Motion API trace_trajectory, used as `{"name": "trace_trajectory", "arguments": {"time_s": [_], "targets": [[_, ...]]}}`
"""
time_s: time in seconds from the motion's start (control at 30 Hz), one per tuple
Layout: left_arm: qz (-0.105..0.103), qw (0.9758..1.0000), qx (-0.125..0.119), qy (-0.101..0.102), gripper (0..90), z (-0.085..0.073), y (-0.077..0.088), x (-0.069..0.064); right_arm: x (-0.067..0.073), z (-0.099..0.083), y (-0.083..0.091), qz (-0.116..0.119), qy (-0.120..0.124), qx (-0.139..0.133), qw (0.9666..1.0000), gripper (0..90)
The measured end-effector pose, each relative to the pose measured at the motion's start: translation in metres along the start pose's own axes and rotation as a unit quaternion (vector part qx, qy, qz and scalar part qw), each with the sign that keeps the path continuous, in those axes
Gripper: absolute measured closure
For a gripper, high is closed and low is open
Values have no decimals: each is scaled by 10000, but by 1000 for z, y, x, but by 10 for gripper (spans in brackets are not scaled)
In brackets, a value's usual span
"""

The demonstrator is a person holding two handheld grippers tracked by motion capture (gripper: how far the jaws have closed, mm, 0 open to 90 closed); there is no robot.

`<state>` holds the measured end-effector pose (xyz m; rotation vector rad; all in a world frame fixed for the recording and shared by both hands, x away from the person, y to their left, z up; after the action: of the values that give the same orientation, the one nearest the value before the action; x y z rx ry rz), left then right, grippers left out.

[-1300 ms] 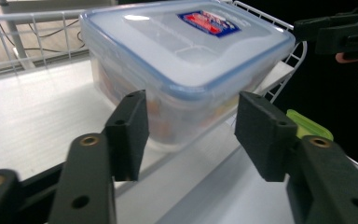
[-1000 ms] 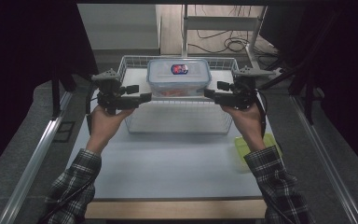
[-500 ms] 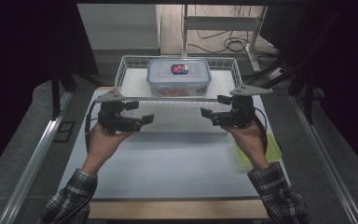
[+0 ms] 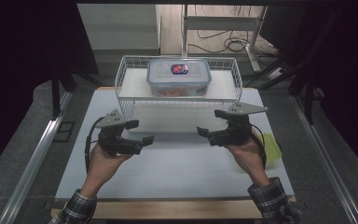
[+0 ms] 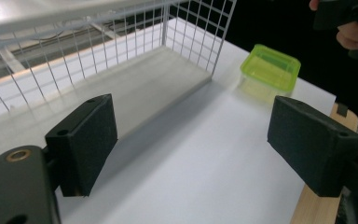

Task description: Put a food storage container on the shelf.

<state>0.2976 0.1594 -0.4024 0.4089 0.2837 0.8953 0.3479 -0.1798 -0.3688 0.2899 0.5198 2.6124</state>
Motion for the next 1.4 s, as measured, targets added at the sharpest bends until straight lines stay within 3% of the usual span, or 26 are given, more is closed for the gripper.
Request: {"name": "trace_trajectory", "arguments": {"time_s": [0.2, 0.37, 0.67, 0.73, 0.87, 1.03, 1.4], "targets": [[131, 9997, 156, 107, 126, -25, -7, -4, 4, -20, 2, 6, 27, -6, 10000, 48], [210, 9993, 298, 89, 116, -37, -12, -5, 3, -31, 3, -39, 57, 98, 9999, 38], [306, 9992, 262, 49, 81, -59, -11, -8, 1, -56, 3, -141, -66, 243, 9996, 15], [395, 9989, 243, 121, 61, -67, -9, -5, 1, -65, 4, -154, -98, 289, 9994, 7], [367, 9987, 184, 299, 41, -76, -6, -1, 3, -73, 5, -97, -206, 281, 9993, 5], [374, 9985, 213, 337, 33, -83, -3, -1, 5, -83, 5, -14, -315, 323, 9990, 5], [452, 9984, 285, 178, 27, -104, 6, -10, 14, -104, 13, -181, -324, 272, 9989, 8]]}}
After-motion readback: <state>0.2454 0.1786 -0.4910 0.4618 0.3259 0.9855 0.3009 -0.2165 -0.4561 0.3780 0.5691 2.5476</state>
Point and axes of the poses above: each handheld gripper's, and its own axes: y roughly backward along the jaws, z roughly out of its top, x roughly to its left, the point moved 1 cm from there along -y, roughly forward along the jaws, and after that the axes turned 10 degrees about z, right-handed, at the moved point
